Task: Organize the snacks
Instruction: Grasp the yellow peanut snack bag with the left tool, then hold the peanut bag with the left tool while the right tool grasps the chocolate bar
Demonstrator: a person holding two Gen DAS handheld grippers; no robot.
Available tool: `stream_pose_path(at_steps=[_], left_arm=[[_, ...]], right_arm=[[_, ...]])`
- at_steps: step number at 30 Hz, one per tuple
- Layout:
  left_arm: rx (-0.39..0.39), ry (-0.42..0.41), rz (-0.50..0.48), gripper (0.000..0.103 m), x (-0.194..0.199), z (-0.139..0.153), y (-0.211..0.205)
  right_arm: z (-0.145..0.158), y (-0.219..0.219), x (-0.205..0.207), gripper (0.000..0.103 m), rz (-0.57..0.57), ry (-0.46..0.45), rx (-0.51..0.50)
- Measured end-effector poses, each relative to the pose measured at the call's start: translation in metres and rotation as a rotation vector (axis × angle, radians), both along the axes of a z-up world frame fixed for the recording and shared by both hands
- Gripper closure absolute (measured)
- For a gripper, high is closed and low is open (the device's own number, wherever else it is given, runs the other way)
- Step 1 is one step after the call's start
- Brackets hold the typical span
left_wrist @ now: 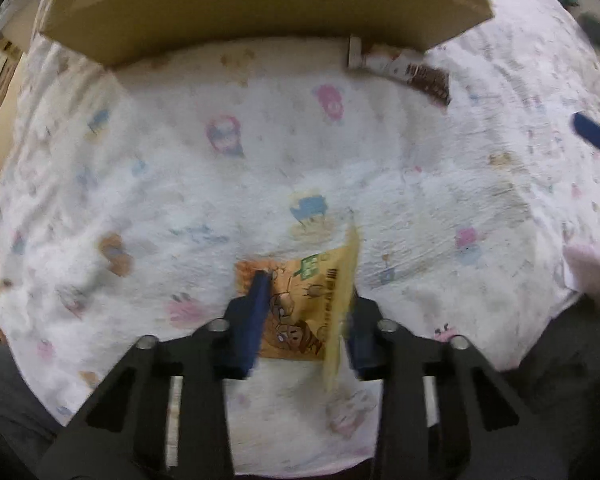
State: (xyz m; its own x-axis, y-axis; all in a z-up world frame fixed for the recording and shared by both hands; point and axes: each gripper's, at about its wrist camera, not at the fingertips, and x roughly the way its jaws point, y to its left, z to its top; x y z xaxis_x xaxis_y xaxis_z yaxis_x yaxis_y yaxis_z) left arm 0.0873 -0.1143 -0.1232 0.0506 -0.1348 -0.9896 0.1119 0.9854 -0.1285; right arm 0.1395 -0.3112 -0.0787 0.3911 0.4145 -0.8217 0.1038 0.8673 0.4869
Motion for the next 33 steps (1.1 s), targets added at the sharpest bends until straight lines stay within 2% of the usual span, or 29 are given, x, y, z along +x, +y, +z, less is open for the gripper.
stream_pose_path(at_steps=[6,15,18,21,23,24,27,33], left_arm=[[-0.017,-0.035,-0.033,0.095,0.015,0.029,0.023],[-0.055,-0.134,-0.038,0.095,0.042,0.07,0.064],[-0.045,-0.173,-0.053,0.095,0.051,0.074,0.092],[-0.033,-0.204,-0.02,0.095,0.058,0.066,0.106],[-0.083,-0.173,0.037,0.095,0.064,0.059,0.117],[-0.114,-0.166,0.052,0.095,0.065,0.059,0.119],[-0.089,-0.219,0.04,0.095,0.064,0.066,0.12],[-0.097,-0.206,0.051,0.095,0.07,0.06,0.121]], right_arm=[[-0.017,0.015,0.011,0.002,0.034,0.049,-0.062],[-0.041,0.044,0.031,0.002,0.097,0.088,-0.172],[-0.053,0.053,0.041,0.002,0.12,0.102,-0.211],[-0.061,0.06,0.048,0.002,0.13,0.1,-0.225],[-0.063,0.067,0.054,0.002,0.145,0.083,-0.244],[-0.063,0.072,0.057,0.002,0.16,0.071,-0.267],[-0.066,0.09,0.068,0.002,0.253,0.032,-0.343],[-0.081,0.121,0.074,0.002,0.419,0.051,-0.289]])
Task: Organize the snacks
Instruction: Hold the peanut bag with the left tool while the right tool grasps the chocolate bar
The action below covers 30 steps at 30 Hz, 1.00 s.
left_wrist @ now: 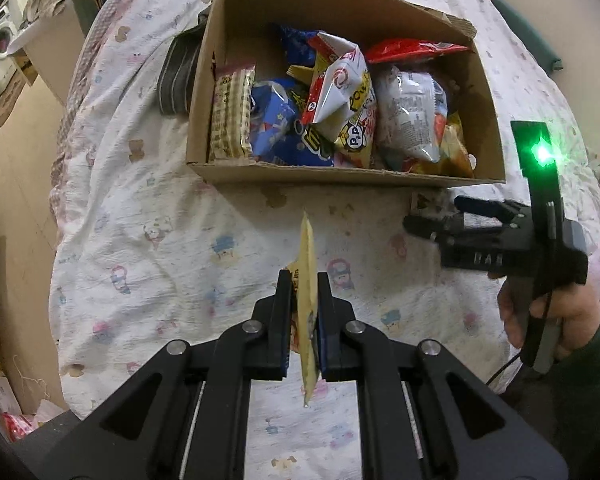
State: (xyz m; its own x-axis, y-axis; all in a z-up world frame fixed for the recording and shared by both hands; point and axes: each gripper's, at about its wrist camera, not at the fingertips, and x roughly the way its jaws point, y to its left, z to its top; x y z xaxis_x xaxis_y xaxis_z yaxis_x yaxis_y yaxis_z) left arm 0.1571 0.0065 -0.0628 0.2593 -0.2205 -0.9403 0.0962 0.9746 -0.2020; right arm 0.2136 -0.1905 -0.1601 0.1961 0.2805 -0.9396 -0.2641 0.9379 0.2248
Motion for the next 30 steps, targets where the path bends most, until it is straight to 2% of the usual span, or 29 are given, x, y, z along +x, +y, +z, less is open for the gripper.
stream_pose_path(at_steps=[7,10,13,15,19,23,26,29,30], left_arm=[[-0.018,-0.001,0.024,0.095,0.001,0.001,0.004],[-0.017,-0.005,0.035,0.095,0.002,0.002,0.006],[0.0,-0.012,0.033,0.095,0.002,0.001,0.004],[0.009,-0.012,0.032,0.095,0.002,0.0,0.003],[0.02,-0.011,0.036,0.095,0.004,-0.002,0.002],[0.035,-0.017,0.033,0.095,0.004,-0.004,0.002],[0.043,-0.018,0.035,0.095,0.004,-0.005,0.002],[0.048,-0.018,0.039,0.095,0.004,-0.006,0.003],[0.05,-0.019,0.039,0.095,0.004,-0.006,0.003]], right_arm=[[0.006,0.051,-0.034,0.002,0.262,0.043,0.072],[0.008,0.063,-0.042,0.002,0.304,0.022,0.051],[0.007,0.059,-0.037,0.004,0.252,-0.004,0.009],[0.002,0.051,-0.026,0.019,0.194,0.002,-0.008],[-0.01,0.046,-0.017,0.037,0.145,0.031,-0.047],[-0.01,0.043,-0.012,0.072,0.13,0.017,-0.063],[-0.007,0.041,-0.011,0.092,0.138,0.006,-0.065],[-0.005,0.032,-0.017,0.102,0.148,-0.005,-0.053],[-0.004,0.033,-0.018,0.102,0.152,-0.005,-0.049]])
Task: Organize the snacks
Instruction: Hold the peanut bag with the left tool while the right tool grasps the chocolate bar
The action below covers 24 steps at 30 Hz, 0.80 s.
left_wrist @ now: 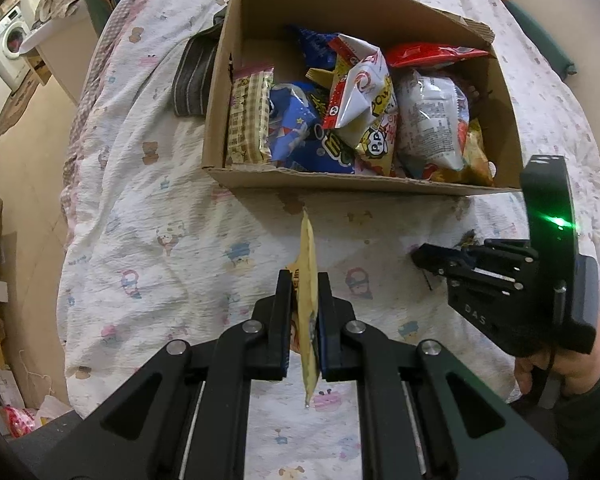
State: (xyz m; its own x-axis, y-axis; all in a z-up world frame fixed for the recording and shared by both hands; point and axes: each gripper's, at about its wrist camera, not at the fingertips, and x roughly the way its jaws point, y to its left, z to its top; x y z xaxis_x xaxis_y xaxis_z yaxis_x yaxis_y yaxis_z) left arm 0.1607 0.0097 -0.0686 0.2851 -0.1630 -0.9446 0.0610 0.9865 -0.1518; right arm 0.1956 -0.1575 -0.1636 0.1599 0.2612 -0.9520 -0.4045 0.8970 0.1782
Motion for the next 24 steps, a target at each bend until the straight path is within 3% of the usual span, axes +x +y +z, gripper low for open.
stream_pose_path(at_steps=[6,9,11,13,15,18,24], left_arm=[[0.016,-0.014,0.01,0.095,-0.002,0.0,0.003],[0.021,-0.018,0.017,0.095,-0.004,0.0,0.006],[0.023,-0.022,0.02,0.095,-0.006,0.001,0.007],[0.03,-0.029,0.022,0.095,-0.008,0.002,0.008],[0.037,-0.034,0.021,0.095,-0.01,0.002,0.009],[0.036,-0.036,0.026,0.095,-0.01,0.003,0.009],[0.057,-0.052,0.017,0.095,-0.011,0.003,0.008]], right_arm=[[0.025,-0.003,-0.011,0.103,0.023,-0.034,0.035],[0.039,-0.018,-0.01,0.101,-0.047,-0.028,0.108],[0.044,-0.04,-0.009,0.093,-0.149,-0.009,0.134],[0.044,-0.057,-0.013,0.079,-0.206,-0.009,0.129],[0.039,-0.069,-0.004,0.026,-0.262,0.015,0.129],[0.028,-0.087,0.003,0.024,-0.349,0.064,0.169],[0.007,-0.109,0.018,0.024,-0.483,0.11,0.098]])
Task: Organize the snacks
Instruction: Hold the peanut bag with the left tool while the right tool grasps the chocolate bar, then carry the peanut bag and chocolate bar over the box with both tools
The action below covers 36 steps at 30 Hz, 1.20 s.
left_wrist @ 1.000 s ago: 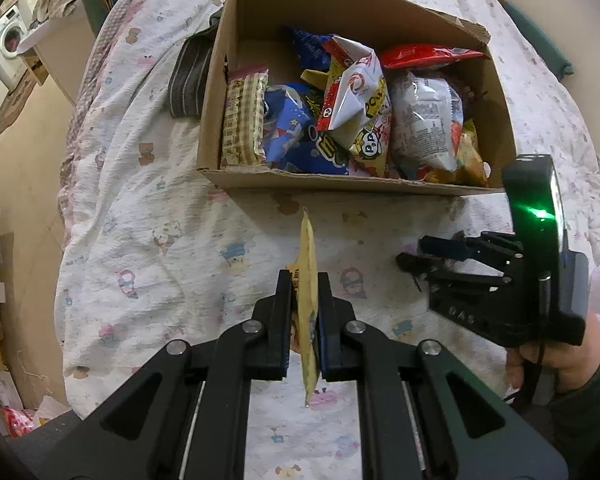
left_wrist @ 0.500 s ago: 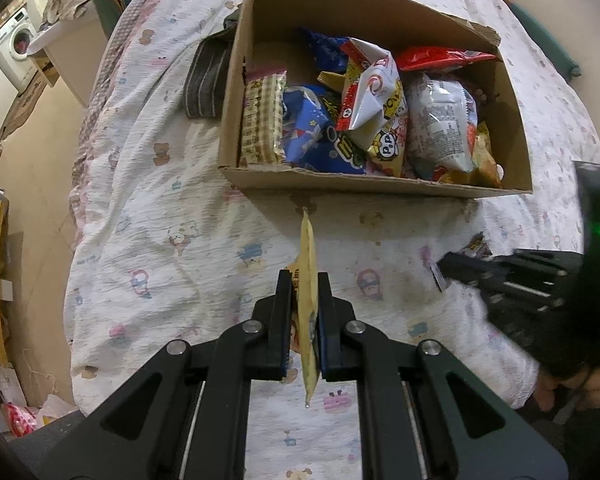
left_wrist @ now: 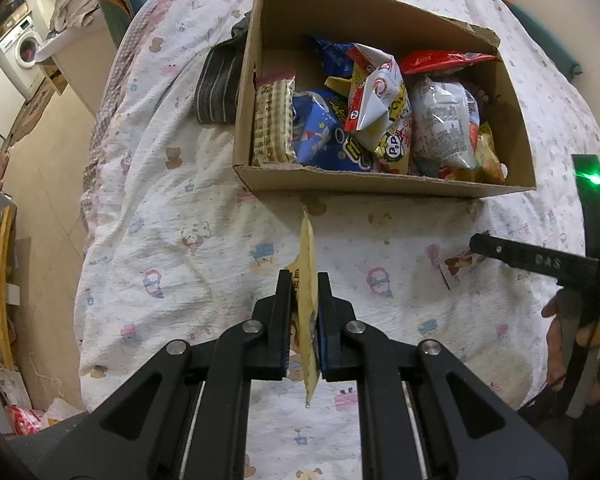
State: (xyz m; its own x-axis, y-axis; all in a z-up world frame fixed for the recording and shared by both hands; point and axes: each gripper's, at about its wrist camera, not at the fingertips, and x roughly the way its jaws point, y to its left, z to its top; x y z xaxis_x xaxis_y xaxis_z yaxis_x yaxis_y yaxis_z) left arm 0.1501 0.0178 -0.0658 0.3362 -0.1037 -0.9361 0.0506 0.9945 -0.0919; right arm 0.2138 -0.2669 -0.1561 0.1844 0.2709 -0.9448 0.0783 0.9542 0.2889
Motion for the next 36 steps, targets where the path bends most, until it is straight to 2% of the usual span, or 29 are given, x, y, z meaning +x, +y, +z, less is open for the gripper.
stream_pose_path(at_steps=[2,5,7,8,10,12,16,20,25,28,32,36], left_arm=[[0.002,0.004,0.003,0.095,0.001,-0.001,0.001],[0.001,0.011,0.006,0.095,0.003,-0.003,0.0],[0.006,0.008,0.001,0.095,0.004,-0.003,-0.002],[0.011,0.005,-0.002,0.095,0.004,-0.003,-0.003],[0.013,0.002,-0.006,0.095,0.005,-0.004,-0.005],[0.01,0.003,-0.007,0.095,0.005,-0.004,-0.005],[-0.001,0.0,-0.005,0.095,0.006,-0.002,-0.004],[-0.013,-0.03,0.003,0.095,0.003,0.006,0.0],[-0.06,-0.133,0.014,0.095,-0.005,0.042,0.011],[-0.054,-0.194,-0.001,0.095,0.001,0.067,0.013],[-0.05,-0.232,-0.023,0.095,0.024,0.09,0.007],[-0.007,-0.287,-0.045,0.095,0.058,0.098,-0.005]], right_arm=[[-0.013,-0.002,0.007,0.023,-0.008,0.045,0.033],[-0.019,0.005,0.012,0.025,0.023,0.04,0.031],[-0.02,0.018,0.012,0.047,0.065,0.024,-0.009],[-0.018,0.021,0.009,0.061,0.086,0.019,-0.027],[-0.014,0.023,0.008,0.072,0.112,0.004,-0.007],[-0.008,0.026,0.006,0.077,0.145,-0.008,0.027],[0.011,0.028,-0.004,0.082,0.178,-0.059,0.079],[0.043,0.026,-0.015,0.082,0.211,-0.146,0.125],[0.099,0.019,-0.032,0.082,0.253,-0.288,0.145],[0.127,0.009,-0.03,0.082,0.242,-0.374,0.14],[0.157,-0.001,-0.015,0.082,0.208,-0.461,0.1],[0.167,-0.006,0.008,0.082,0.156,-0.499,0.028]])
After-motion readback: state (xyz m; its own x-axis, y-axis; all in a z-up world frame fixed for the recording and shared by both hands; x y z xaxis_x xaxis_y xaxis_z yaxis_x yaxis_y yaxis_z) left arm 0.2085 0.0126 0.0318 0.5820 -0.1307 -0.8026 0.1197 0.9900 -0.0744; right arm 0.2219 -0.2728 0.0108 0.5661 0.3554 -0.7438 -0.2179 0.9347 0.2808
